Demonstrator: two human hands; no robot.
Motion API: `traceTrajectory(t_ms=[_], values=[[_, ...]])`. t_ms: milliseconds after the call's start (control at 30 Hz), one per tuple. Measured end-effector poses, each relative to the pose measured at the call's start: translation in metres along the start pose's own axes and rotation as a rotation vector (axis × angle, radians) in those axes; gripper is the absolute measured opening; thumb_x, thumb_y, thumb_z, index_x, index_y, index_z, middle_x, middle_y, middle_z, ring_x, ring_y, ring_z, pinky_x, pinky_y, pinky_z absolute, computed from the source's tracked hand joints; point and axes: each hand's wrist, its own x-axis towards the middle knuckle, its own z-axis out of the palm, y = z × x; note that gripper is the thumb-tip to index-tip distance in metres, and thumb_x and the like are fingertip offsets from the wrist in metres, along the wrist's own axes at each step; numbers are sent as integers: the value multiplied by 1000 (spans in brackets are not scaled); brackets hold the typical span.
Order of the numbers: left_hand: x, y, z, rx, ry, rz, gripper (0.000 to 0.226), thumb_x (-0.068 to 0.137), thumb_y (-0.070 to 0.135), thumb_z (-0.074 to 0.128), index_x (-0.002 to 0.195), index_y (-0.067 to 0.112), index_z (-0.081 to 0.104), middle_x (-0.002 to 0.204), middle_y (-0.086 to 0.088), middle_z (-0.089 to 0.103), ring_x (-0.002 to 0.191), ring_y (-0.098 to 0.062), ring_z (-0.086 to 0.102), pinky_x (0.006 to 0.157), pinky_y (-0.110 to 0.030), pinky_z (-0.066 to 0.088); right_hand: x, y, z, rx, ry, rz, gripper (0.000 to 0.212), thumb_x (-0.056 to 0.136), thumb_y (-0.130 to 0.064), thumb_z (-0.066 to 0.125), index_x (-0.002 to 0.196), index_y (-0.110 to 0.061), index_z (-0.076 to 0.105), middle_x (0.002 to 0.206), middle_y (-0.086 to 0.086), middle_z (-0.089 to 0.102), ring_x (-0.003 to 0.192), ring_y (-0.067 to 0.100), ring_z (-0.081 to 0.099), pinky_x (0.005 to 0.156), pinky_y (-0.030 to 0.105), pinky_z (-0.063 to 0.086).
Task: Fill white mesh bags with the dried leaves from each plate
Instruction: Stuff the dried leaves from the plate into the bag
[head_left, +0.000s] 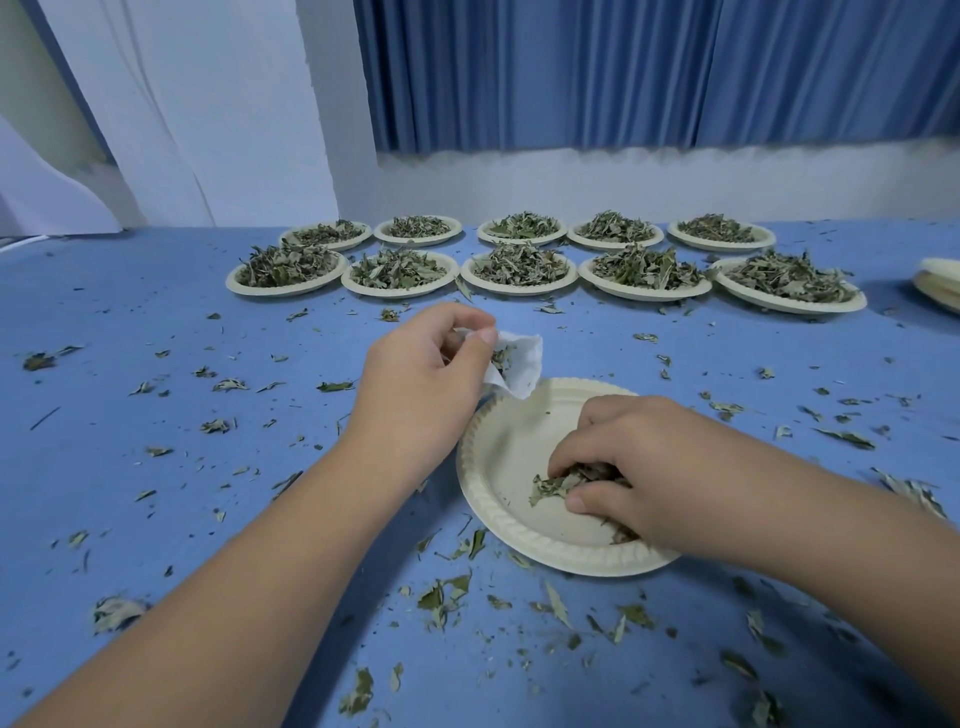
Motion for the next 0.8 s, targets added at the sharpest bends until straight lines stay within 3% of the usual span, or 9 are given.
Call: traceTrajectory(t_ms=[100, 233, 300, 400, 500, 600, 667, 733, 800], values=[[-1, 2, -1, 92, -14, -23, 11, 92, 32, 63, 99, 32, 54, 63, 9, 56, 55, 1, 54, 51, -8, 38, -2, 1, -2, 13, 9, 11, 36, 88, -48, 59, 124, -44, 53, 104, -20, 38, 96, 4, 44, 83, 27, 44], [-2, 8, -3, 409, -39, -45, 33, 91, 49, 55, 72, 23, 49, 60, 7, 52, 55, -9, 52, 48, -26, 32, -5, 3, -6, -22, 10, 65, 46, 83, -61, 56, 126, -47, 47, 106, -20, 32, 93, 6, 49, 82, 32, 48], [-5, 11, -2, 518, -110, -85, 50, 91, 56, 47, 58, 19, 46, 51, 7, 45, 47, -10, 45, 46, -26, 26, -6, 2, -5, -48, -7, 93, 45, 86, -62, 51, 127, -45, 48, 108, -17, 34, 93, 9, 52, 82, 34, 48], [-9, 14, 0, 574, -213, -149, 55, 89, 61, 46, 54, 19, 41, 48, 9, 43, 42, -7, 42, 44, -23, 27, -5, -1, -3, -56, -24, 88, 37, 90, -55, 51, 123, -39, 54, 106, -12, 40, 97, 13, 52, 84, 36, 48], [-8, 14, -2, 596, -306, -186, 49, 87, 56, 48, 57, 17, 45, 47, 8, 43, 38, -8, 39, 43, -21, 30, -3, -6, -3, -61, -19, 66, 29, 93, -47, 52, 115, -32, 62, 103, -9, 46, 96, 15, 53, 83, 37, 49], [-8, 17, -4, 537, -374, -208, 47, 78, 56, 42, 74, 12, 61, 65, -6, 59, 52, -15, 46, 49, -25, 37, -3, -10, -3, -99, -14, 44, 28, 96, -42, 49, 109, -24, 65, 101, -6, 49, 94, 16, 55, 82, 36, 49], [-8, 19, -4, 460, -354, -230, 50, 79, 52, 44, 75, 7, 64, 69, -5, 69, 49, -11, 50, 45, -19, 38, -3, -11, -2, -120, -4, 31, 30, 97, -41, 46, 106, -20, 66, 101, -5, 50, 95, 16, 55, 81, 35, 48], [-5, 17, -5, 417, -291, -220, 34, 88, 39, 50, 72, 13, 65, 53, 8, 65, 40, 0, 49, 36, -12, 32, -3, -11, -1, -129, 14, 16, 32, 97, -41, 45, 104, -19, 67, 99, -6, 49, 94, 15, 54, 79, 34, 48], [-3, 16, -6, 402, -226, -178, 32, 90, 29, 53, 73, 6, 67, 38, 15, 53, 36, 3, 46, 35, -11, 31, -3, -10, 0, -119, 46, 3, 33, 97, -41, 45, 103, -18, 68, 97, -5, 50, 93, 15, 55, 78, 34, 49]])
